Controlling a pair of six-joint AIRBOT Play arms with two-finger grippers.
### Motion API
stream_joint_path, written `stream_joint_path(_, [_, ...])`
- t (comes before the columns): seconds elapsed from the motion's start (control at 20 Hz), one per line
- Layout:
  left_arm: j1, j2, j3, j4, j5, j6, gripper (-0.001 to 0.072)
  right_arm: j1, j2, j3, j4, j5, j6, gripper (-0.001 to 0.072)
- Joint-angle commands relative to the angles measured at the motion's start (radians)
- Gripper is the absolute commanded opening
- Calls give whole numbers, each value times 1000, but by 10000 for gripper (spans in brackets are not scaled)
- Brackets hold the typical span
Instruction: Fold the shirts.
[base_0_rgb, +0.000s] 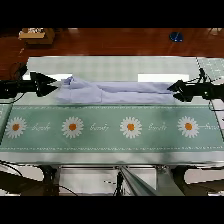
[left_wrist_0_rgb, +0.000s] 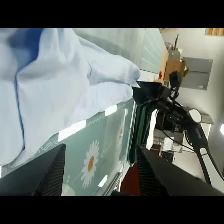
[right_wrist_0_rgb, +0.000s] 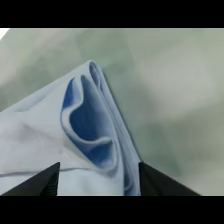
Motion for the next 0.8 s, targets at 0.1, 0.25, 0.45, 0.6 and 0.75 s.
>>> stream_joint_path(0.1, [-39, 0, 0, -1, -4, 2, 520, 101, -72, 1, 126, -71, -24, 113])
stream_joint_path(0.25, [-54, 1, 0, -9, -4, 1, 456, 117, -39, 16, 129, -66, -79, 24])
stream_joint_path(0.45, [-80, 1, 0, -68, -5, 2, 217, 89, 116, 47, 87, -27, -90, 23])
stream_joint_path(0.6, [-132, 1, 0, -117, -5, 2, 114, 74, 243, 55, 40, -1, -69, 23])
stream_joint_path(0.75, [-225, 1, 0, -173, -3, 10, 112, 71, 337, 55, 29, 55, -57, 22])
